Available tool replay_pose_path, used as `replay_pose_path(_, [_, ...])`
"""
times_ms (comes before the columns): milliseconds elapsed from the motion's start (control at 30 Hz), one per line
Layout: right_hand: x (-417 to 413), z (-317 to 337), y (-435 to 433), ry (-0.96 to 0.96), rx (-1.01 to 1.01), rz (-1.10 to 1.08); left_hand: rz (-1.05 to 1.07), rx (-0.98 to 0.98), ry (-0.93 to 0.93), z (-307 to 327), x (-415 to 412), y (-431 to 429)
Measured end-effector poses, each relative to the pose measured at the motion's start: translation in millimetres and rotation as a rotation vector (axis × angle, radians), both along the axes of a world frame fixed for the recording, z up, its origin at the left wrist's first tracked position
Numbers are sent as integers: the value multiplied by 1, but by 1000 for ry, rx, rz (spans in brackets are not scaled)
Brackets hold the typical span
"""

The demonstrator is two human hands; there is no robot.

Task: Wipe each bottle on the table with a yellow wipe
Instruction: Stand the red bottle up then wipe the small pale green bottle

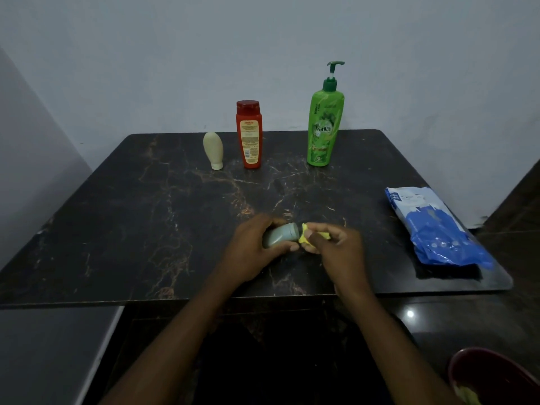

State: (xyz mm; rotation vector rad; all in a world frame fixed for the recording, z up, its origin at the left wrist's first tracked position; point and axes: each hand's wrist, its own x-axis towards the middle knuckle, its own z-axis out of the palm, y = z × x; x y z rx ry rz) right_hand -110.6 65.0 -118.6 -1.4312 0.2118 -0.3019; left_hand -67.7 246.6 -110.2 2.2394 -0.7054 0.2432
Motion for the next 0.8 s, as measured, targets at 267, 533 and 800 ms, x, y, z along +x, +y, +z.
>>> replay_pose_path(267, [-11,-11,-10,-151,-386,-21,19,338,-81,-8,15,8])
replay_pose_path(533, [-3,2,18,-386,-935,-51,45,297,-107,-14,15,6])
replay_pose_path(800, [-9,-1,8,-429,-1037,19,84,255,-100,-12,18,9])
